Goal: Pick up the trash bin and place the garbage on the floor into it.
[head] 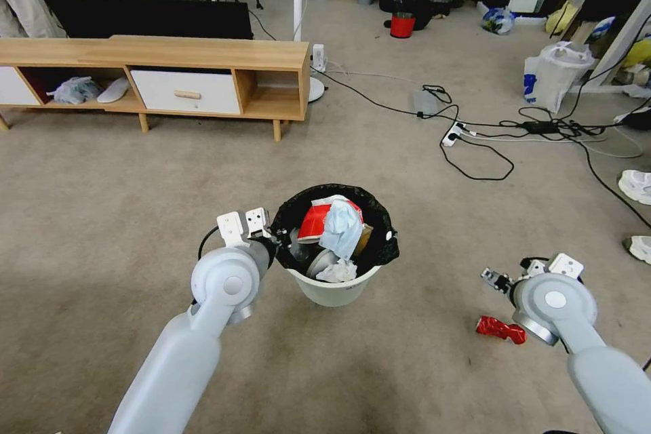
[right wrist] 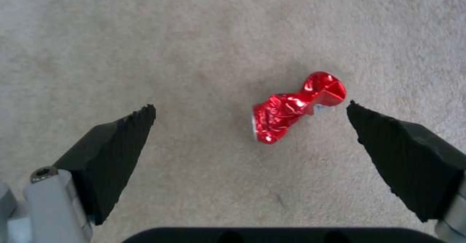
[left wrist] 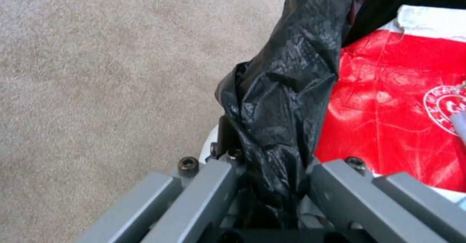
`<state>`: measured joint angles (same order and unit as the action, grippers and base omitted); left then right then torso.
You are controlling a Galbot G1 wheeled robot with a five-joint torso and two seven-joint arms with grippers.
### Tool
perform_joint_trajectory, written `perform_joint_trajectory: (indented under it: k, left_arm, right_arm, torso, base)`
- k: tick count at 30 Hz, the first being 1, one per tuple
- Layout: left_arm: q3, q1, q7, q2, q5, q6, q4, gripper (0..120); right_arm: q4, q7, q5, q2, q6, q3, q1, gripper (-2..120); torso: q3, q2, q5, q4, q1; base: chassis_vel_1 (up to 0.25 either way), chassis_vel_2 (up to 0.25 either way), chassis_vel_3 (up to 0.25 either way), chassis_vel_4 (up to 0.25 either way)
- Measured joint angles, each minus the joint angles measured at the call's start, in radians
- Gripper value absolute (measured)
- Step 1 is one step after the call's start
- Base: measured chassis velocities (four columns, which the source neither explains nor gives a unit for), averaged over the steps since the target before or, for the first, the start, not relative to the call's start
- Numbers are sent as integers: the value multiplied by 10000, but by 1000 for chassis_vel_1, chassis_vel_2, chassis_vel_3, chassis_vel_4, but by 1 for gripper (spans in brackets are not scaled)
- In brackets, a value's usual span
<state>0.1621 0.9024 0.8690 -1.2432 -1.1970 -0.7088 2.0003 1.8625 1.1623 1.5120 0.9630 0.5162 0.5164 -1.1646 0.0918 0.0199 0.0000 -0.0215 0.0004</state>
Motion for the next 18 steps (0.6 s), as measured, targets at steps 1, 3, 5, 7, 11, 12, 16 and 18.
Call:
perform_joint_trajectory:
  k: [1, 3, 5, 7, 11, 12, 16, 18]
  left_arm:
    - [0, 0, 0, 0, 0, 0, 0, 2]
    - [-7, 12, -2, 11, 2, 1, 0, 2]
    - [-7, 33, -3, 34, 3, 4, 4, 2]
    - [15, 75, -7, 96, 4, 4, 18, 2]
    - [52, 107, -10, 136, 7, 6, 32, 2]
    - [53, 108, -12, 139, 5, 6, 39, 2]
    - [62, 124, -15, 139, 8, 12, 43, 2]
    - [65, 152, -16, 140, 20, 12, 49, 2]
  right_arm:
    - [0, 0, 0, 0, 0, 0, 0, 100]
    - [-286, -206, -150, 89, 30, 114, 6, 100]
    - [-505, -381, -222, 168, 52, 231, 41, 100]
    - [-768, -642, -301, 315, 98, 413, 120, 100]
    - [-1080, -929, -532, 501, 110, 510, 193, 100]
    - [-1203, -1023, -600, 589, 112, 532, 232, 100]
    - [-1489, -1249, -807, 739, 110, 557, 306, 100]
    - [-1670, -1397, -906, 822, 108, 587, 322, 100]
  torso:
    - [0, 0, 0, 0, 0]
    - [0, 0, 0, 0, 0]
    - [0, 0, 1, 0, 0]
    - [0, 0, 0, 0, 0]
    - [0, 0, 0, 2, 0]
    - [0, 0, 0, 0, 0]
    - [0, 0, 0, 1, 0]
    - [0, 0, -1, 1, 0]
  base:
    - [0, 0, 0, 0]
    - [0, 0, 0, 0]
    - [0, 0, 0, 0]
    - [0, 0, 0, 0]
    - [0, 0, 0, 0]
    - [0, 0, 0, 0]
    - [0, 0, 0, 0]
    - [0, 0, 0, 0]
